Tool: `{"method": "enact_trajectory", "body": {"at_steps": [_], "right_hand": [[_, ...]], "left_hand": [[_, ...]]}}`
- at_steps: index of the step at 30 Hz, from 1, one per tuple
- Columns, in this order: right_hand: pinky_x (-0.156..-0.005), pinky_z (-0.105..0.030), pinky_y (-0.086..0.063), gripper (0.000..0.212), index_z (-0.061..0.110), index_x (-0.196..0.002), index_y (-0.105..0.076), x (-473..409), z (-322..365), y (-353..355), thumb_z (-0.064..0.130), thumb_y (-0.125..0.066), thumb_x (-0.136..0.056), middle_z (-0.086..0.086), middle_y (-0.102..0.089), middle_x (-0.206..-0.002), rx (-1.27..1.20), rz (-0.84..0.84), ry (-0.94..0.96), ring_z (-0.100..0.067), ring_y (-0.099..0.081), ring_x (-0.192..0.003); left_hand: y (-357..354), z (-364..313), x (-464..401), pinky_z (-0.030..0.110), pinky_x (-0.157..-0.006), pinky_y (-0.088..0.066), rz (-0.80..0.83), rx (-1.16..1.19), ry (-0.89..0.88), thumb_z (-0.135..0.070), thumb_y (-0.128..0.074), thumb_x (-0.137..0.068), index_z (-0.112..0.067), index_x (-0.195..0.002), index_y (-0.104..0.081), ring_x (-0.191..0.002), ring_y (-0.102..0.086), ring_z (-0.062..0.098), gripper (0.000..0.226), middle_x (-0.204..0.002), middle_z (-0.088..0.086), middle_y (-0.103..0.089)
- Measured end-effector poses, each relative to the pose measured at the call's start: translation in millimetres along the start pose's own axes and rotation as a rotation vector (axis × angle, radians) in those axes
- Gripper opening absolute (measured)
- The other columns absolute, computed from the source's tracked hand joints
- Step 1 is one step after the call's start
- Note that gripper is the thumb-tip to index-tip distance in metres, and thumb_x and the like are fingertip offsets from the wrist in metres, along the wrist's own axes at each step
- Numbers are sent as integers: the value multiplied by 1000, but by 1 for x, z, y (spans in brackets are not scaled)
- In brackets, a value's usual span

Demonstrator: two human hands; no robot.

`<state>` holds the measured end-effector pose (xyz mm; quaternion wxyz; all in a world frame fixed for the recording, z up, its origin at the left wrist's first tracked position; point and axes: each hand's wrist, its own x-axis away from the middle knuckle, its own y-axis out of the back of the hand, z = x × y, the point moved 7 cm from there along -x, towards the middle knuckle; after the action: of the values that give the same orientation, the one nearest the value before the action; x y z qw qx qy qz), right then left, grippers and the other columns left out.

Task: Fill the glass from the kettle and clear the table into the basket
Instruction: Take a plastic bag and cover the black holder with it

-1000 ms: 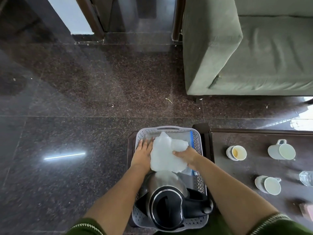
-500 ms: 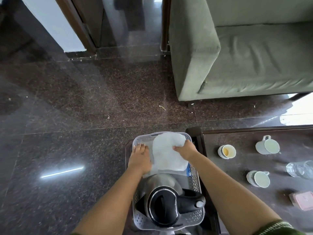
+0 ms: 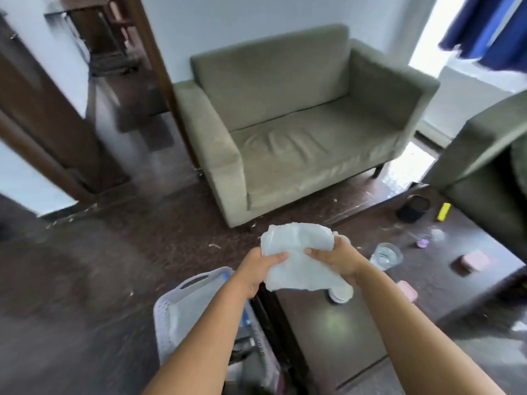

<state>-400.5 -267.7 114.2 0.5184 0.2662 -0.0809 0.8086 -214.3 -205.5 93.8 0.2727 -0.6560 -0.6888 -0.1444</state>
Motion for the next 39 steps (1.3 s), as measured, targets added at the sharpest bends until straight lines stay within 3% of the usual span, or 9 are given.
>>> {"method": "enact_trajectory", "body": {"at_steps": [4, 7, 11, 16, 19, 24, 32, 36, 39], "right_hand": [[-77, -47, -59, 52, 11, -111, -66, 45, -40, 118, 32, -88, -68, -12, -73, -105, -204, -199, -22, -31, -71, -94], [-80, -39, -58, 33, 14, -105, -69, 86, -59, 202, 27, -81, -77, -7, -74, -102, -204, -387, 61, -24, -71, -90], [-93, -52, -53, 28, 4, -112, -67, 139, -80, 297, 13, -72, -86, -18, -71, -113, -259, -419, 72, -35, -68, -104], [-94, -49, -53, 47, 3, -122, -60, 177, -99, 375, 22, -76, -83, -15, -68, -117, -69, -454, 41, -30, -66, -107], [-87, -49, -56, 27, 9, -107, -68, 178, -101, 404, 19, -75, -83, -15, -73, -104, -83, -573, 83, -33, -69, -98], [-82, -40, -58, 15, 16, -100, -69, 138, -127, 438, 17, -69, -85, -10, -74, -105, -147, -591, 2, -23, -70, -90], [-96, -45, -50, 24, 23, -110, -66, 7, -141, 493, 29, -64, -86, -4, -72, -108, -31, -614, -128, -27, -64, -104], [-78, -29, -43, 32, 16, -124, -56, -66, -135, 515, 27, -55, -94, -10, -67, -119, 111, -571, -102, -30, -61, -108], [-69, -26, -36, 34, 18, -128, -54, -113, -117, 535, 25, -54, -95, -11, -69, -114, 267, -580, 29, -33, -63, -103]], "left_hand": [[-132, -23, -9, 42, -85, -57, 60, -36, -85, -23, -72, -85, -15, -114, -66, -99, -70, 25, 30, -106, 8, -74], [-233, -22, -11, 39, -84, -58, 169, -41, -145, -11, -70, -86, -15, -120, -60, -102, -69, 24, 36, -112, 8, -72], [-345, -13, -13, 49, -94, -52, 248, -99, -164, 2, -70, -82, -11, -127, -55, -109, -65, 30, 49, -119, 11, -68], [-441, -7, -25, 36, -79, -58, 426, -71, -137, 7, -70, -79, -8, -121, -59, -95, -70, 23, 47, -113, 12, -70], [-476, -2, -36, 39, -81, -56, 500, -123, -135, 6, -79, -69, -8, -125, -56, -103, -66, 27, 61, -117, 14, -68], [-488, 4, -90, 44, -85, -57, 383, -230, -144, 11, -82, -62, -15, -126, -53, -109, -64, 25, 74, -119, 10, -67], [-490, 6, -201, 32, -75, -57, 72, -307, -95, -3, -79, -75, -11, -109, -63, -92, -68, 22, 39, -103, 8, -71], [-494, -13, -265, 24, -66, -49, -69, -549, -130, -28, -69, -86, -21, -107, -67, -84, -65, 14, 22, -104, 3, -72], [-487, -33, -309, 31, -73, -50, -249, -726, -136, -37, -68, -84, -16, -103, -69, -91, -67, 28, 28, -99, 5, -74]]}}
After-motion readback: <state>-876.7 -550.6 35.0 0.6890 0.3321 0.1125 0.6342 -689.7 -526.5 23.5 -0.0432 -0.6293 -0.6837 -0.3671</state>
